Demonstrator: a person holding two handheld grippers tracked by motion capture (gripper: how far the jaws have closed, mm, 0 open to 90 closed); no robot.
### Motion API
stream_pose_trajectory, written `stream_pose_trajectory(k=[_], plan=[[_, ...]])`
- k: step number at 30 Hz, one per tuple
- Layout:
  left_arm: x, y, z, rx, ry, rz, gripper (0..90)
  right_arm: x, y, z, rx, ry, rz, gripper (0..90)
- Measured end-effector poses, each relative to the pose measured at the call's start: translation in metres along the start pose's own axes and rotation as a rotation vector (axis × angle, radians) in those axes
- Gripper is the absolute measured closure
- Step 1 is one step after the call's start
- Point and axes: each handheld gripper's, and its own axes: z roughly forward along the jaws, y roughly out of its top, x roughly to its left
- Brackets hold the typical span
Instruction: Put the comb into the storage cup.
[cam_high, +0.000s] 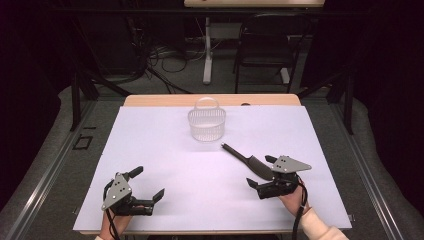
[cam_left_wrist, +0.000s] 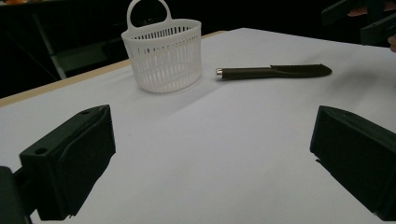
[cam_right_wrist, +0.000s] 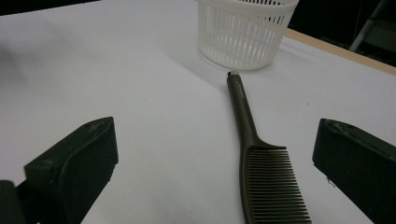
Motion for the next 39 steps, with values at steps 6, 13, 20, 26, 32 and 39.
stream_pose_trajectory(k=[6, 13, 20, 26, 32, 39], plan=[[0.0, 0.0, -0.001, -0.002, -0.001, 0.003, 0.2, -0.004, 0.003, 0.004, 0.015, 0.006, 0.012, 0.0], [0.0, -0.001, -0.001, 0.007, -0.001, 0.004, 0.2, -0.009, 0.009, 0.008, 0.017, 0.002, 0.026, 0.0], [-0.001, -0.001, 0.0, 0.013, 0.005, 0.005, 0.2, -0.013, 0.015, 0.016, 0.019, 0.0, 0.029, 0.0], [0.0, -0.001, 0.0, 0.013, 0.007, 0.002, 0.2, -0.019, 0.021, 0.025, 0.024, -0.005, 0.032, 0.0], [0.0, -0.001, 0.001, 0.02, 0.008, 0.013, 0.2, -0.023, 0.024, 0.035, 0.043, -0.013, 0.042, 0.0], [0.0, -0.001, 0.0, 0.02, 0.007, 0.013, 0.0, -0.029, 0.029, 0.049, 0.056, -0.007, 0.061, 0.0]])
